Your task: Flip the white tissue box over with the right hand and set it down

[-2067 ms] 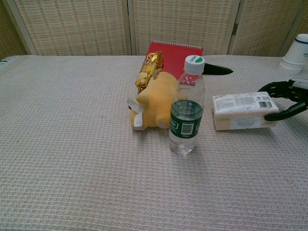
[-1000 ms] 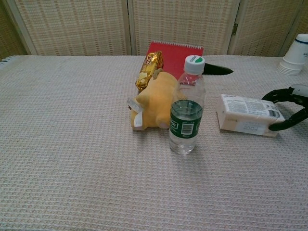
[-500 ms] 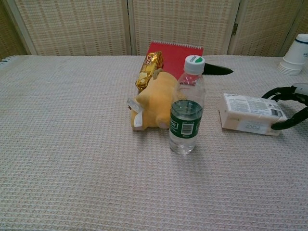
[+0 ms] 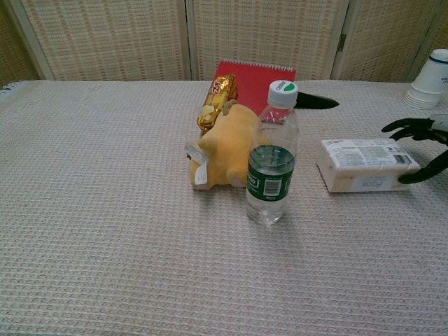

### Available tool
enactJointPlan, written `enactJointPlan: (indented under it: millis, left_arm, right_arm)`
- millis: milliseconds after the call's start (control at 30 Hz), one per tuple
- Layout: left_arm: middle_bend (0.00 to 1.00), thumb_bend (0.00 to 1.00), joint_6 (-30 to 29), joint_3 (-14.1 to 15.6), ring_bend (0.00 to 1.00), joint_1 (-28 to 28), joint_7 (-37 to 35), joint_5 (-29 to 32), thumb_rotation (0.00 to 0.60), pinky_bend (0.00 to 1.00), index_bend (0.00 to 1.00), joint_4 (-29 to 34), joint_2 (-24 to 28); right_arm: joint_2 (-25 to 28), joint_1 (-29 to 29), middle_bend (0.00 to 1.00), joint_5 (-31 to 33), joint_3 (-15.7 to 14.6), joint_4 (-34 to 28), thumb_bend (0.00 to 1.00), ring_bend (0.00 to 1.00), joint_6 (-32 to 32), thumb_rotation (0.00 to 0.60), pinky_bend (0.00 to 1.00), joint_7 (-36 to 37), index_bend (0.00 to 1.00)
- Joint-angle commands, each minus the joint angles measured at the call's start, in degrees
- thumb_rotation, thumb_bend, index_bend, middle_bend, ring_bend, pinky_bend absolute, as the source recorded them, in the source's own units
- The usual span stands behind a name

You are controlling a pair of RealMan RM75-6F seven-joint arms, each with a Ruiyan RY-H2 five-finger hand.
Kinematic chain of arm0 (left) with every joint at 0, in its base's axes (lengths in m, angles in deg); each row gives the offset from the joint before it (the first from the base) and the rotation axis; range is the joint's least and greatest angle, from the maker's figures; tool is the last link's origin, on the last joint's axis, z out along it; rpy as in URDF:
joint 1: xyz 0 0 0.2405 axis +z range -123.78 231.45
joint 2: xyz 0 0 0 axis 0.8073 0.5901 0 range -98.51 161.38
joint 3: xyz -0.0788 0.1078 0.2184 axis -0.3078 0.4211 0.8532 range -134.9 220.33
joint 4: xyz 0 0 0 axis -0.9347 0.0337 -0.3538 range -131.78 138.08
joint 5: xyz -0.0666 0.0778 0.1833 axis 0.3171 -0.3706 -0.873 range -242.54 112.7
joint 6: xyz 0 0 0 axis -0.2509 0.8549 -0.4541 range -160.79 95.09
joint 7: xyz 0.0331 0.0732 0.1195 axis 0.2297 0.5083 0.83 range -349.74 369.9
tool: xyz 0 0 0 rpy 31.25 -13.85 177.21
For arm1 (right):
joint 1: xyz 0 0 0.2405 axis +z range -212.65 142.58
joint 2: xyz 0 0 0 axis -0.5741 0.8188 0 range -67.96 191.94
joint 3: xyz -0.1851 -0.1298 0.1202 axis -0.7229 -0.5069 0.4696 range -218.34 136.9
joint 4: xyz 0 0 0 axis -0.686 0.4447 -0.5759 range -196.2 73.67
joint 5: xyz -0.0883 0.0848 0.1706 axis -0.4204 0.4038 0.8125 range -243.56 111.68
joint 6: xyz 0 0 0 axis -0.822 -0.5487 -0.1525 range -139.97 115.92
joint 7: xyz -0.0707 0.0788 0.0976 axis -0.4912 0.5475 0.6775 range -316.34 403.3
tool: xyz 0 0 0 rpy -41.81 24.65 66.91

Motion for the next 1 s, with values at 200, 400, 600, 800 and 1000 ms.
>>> enactJointPlan:
  millis: [200, 400, 600, 800, 1000]
  left_arm:
    - [0.0, 0.51, -0.06, 0.09, 0.0, 0.04, 0.19, -0.12, 0.6, 0.1, 0.25, 0.2, 0.09]
    - [0.0, 0.5, 0.12, 0.03, 0.0, -0.03, -0.04, 0.02, 0.6, 0.1, 0.25, 0.04, 0.0]
    - [0.0, 0.5, 0.18, -0.22, 0.0, -0.19, -0.42, 0.24, 0.6, 0.1, 0.25, -0.89, -0.51]
    - [0.0, 0.51, 0.53, -0.29, 0.0, -0.31, -0.7, 0.53, 0.6, 0.1, 0.25, -1.2, -0.57]
    - [0.0, 0.51, 0.76, -0.24, 0.0, -0.37, -0.63, 0.66, 0.6, 0.1, 0.25, -1.21, -0.61]
  right_arm:
    - [12.13, -0.16, 0.09, -1.44, -1.82, -14.86, 0.0, 0.04, -1.78, 0.6, 0.0, -2.56, 0.02]
    - [22.89, -1.39, 0.03, -1.53, -2.71, -27.66, 0.0, 0.0, -0.77, 0.6, 0.0, -5.81, 0.0]
    - [20.17, -17.48, 0.03, -1.08, 0.28, -39.08, 0.0, 0.02, 34.52, 0.6, 0.0, -32.34, 0.03]
    - [16.78, -21.94, 0.07, 2.29, -1.87, -34.96, 0.0, 0.05, 36.09, 0.6, 0.0, -45.09, 0.07]
    - [14.44, -23.54, 0.07, 8.36, 0.92, -27.18, 0.0, 0.05, 33.88, 0.6, 0.0, -41.93, 0.07]
